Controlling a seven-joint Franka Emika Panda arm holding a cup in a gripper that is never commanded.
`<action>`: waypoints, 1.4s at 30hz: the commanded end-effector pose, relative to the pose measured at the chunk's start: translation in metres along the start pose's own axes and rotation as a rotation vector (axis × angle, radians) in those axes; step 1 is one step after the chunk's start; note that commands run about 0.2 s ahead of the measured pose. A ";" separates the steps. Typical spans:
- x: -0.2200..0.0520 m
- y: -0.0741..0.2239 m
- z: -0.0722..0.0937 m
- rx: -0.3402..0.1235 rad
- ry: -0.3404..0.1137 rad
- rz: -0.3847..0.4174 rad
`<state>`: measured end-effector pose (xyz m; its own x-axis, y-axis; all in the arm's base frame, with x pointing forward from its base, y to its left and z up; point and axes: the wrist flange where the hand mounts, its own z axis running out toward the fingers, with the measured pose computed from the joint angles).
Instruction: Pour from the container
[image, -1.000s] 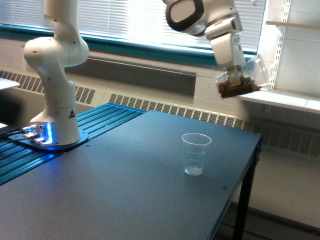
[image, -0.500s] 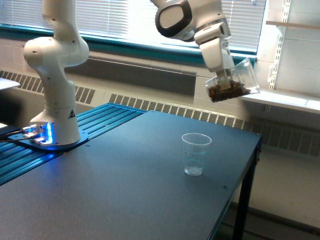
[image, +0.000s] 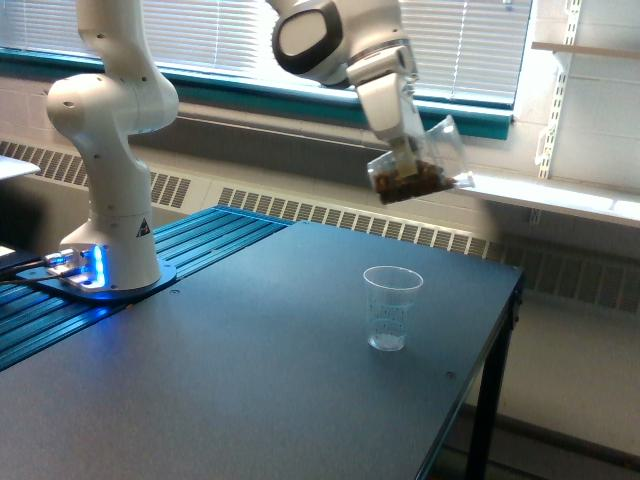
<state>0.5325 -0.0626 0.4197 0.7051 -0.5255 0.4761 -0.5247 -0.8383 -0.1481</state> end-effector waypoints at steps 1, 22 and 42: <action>-0.021 0.012 -0.001 -0.009 -0.002 -0.047; -0.138 0.041 0.010 -0.017 -0.013 -0.002; -0.222 0.030 0.027 -0.071 -0.076 -0.119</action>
<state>0.3625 0.0102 0.2781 0.8310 -0.3895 0.3971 -0.4263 -0.9046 0.0049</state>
